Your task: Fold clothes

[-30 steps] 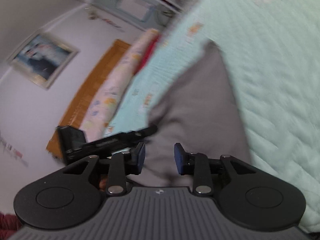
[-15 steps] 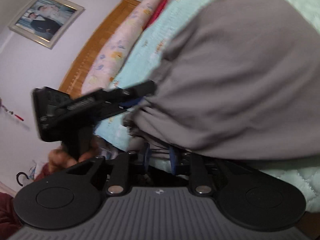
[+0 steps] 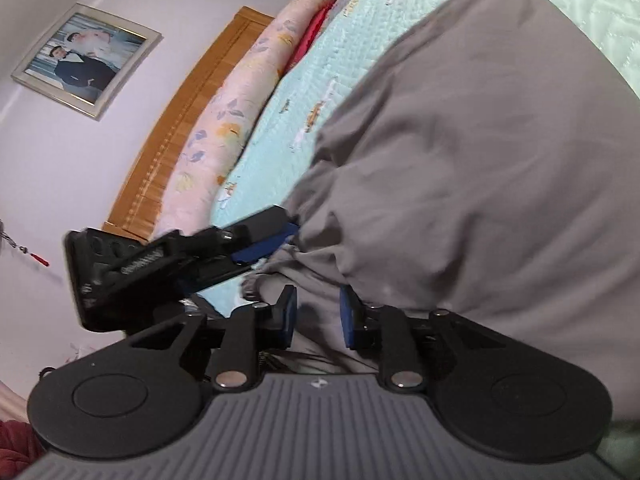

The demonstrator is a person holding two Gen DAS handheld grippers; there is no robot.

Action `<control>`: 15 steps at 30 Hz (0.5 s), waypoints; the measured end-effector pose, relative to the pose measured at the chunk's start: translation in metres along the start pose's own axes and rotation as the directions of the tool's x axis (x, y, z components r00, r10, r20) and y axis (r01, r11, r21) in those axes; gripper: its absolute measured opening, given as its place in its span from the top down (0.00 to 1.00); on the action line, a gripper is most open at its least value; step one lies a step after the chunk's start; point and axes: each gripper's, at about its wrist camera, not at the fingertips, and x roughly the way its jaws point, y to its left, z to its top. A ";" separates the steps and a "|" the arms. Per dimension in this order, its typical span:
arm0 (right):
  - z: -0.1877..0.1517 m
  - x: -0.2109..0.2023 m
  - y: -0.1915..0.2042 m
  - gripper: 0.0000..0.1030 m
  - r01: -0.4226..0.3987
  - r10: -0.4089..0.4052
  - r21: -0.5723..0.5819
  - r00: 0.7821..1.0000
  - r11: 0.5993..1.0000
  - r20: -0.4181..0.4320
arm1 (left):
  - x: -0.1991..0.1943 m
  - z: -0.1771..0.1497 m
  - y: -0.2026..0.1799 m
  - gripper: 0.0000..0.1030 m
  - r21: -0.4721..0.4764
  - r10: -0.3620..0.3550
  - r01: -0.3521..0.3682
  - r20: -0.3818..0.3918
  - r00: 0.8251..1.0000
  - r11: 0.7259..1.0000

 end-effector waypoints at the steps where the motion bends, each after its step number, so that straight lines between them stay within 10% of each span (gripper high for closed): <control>1: 0.000 -0.002 0.004 0.73 -0.002 0.002 -0.006 1.000 1.000 0.006 | -0.004 0.001 -0.002 0.47 0.004 -0.002 0.002 0.005 1.000 1.000; 8: 0.040 -0.010 0.009 0.67 -0.036 0.036 -0.008 0.994 0.999 0.100 | -0.024 -0.004 -0.008 0.47 0.031 -0.007 0.006 0.029 1.000 0.999; 15: 0.094 0.062 0.019 0.64 0.086 -0.086 -0.061 0.996 0.994 -0.001 | -0.019 -0.017 0.010 0.47 0.038 0.038 -0.038 0.012 0.999 0.999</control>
